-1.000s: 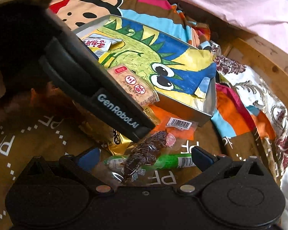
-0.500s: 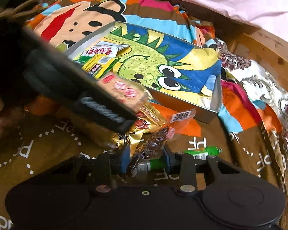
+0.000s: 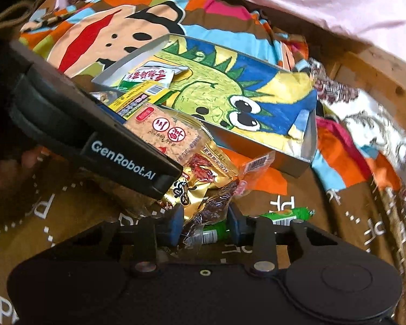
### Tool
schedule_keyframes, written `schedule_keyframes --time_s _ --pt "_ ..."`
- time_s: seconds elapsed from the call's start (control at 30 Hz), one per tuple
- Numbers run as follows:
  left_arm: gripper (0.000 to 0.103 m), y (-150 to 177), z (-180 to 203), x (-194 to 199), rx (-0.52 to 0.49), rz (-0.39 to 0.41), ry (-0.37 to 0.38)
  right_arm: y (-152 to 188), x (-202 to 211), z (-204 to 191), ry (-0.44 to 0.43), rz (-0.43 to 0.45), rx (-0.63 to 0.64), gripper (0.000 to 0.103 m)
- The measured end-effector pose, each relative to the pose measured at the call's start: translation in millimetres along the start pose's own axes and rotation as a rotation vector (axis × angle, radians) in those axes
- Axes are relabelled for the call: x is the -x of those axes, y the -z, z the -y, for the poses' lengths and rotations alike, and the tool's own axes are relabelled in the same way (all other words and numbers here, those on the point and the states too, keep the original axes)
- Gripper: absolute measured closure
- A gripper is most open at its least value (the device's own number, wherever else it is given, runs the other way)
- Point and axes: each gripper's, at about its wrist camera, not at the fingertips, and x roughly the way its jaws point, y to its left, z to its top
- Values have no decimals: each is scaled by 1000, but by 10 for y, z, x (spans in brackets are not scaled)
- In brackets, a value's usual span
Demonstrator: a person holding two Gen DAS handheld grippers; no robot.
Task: Organize snacks
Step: 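Lift the rice-cracker bag and dried-meat pack and carry them over the tray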
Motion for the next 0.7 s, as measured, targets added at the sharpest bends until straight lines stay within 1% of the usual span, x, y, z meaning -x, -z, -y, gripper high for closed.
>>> schedule_keyframes --time_s 0.07,0.17,0.3,0.33,0.37,0.53,0.7 --pt "27 20 7 42 8 4 -3 9 42 -68 21 19 53 77" --pt "28 45 2 124 36 13 -6 32 99 -177 55 47 141 79" --pt "28 62 -23 249 68 33 -19 75 160 -258 83 70 216 81" --pt "28 68 -30 289 77 43 -30 84 182 -277 95 80 236 83" --pt "28 71 -41 321 87 51 -33 95 209 -296 108 92 257 87" --pt "28 110 -94 493 147 90 -29 134 314 -356 148 137 328 87" --pt "28 135 -137 680 200 141 -35 153 431 -396 173 193 360 87"
